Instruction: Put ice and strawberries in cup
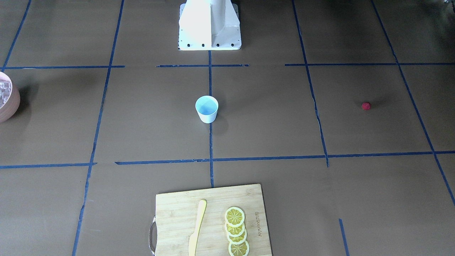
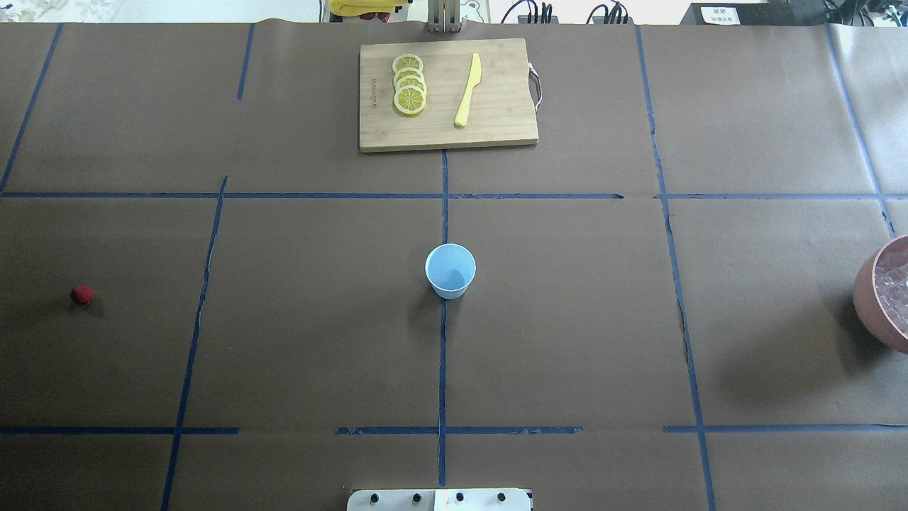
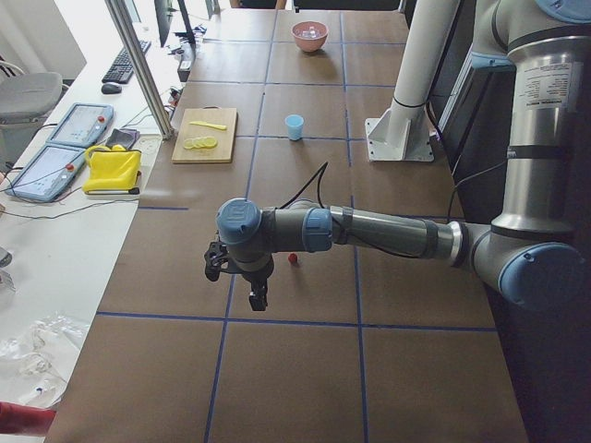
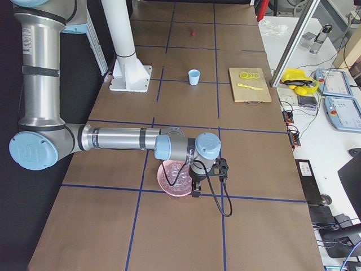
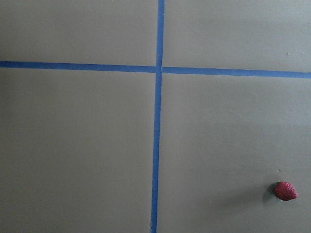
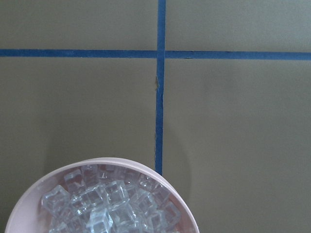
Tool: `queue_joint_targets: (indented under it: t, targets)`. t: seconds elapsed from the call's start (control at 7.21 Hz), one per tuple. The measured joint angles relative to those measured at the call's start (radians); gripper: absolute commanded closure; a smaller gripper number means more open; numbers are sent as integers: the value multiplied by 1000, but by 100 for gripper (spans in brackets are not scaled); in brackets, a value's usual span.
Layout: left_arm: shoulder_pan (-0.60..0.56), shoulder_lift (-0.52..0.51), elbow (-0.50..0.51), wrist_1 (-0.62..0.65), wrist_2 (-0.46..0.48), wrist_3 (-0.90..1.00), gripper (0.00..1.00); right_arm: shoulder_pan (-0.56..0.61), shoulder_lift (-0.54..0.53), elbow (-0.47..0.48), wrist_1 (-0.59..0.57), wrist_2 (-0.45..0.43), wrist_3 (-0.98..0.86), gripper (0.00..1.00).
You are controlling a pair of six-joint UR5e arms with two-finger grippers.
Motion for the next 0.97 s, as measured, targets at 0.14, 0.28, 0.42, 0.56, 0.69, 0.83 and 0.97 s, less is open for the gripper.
queue_joint_targets:
  t: [0.14, 0.28, 0.42, 0.56, 0.69, 0.83, 0.97]
  targets:
    - [3, 5, -15, 0, 1, 4, 0, 0, 0, 1, 0, 1, 0, 0]
    - [7, 16, -34, 0, 2, 11, 0, 0, 0, 1, 0, 2, -1, 0]
    - [9, 27, -45, -2, 2, 15, 0, 0, 0, 2, 0, 2, -1, 0]
    - [9, 34, -49, -5, -2, 16, 0, 0, 1, 5, 0, 3, -1, 0]
    - [10, 44, -57, -7, -5, 15, 0, -1, 1, 10, 1, 7, 0, 0]
    - [10, 56, -68, -8, -4, 10, 0, -2, 1, 13, 1, 21, 0, 0]
    - [10, 64, -75, -10, -3, 8, 0, -15, -1, 22, 5, 36, -3, 0]
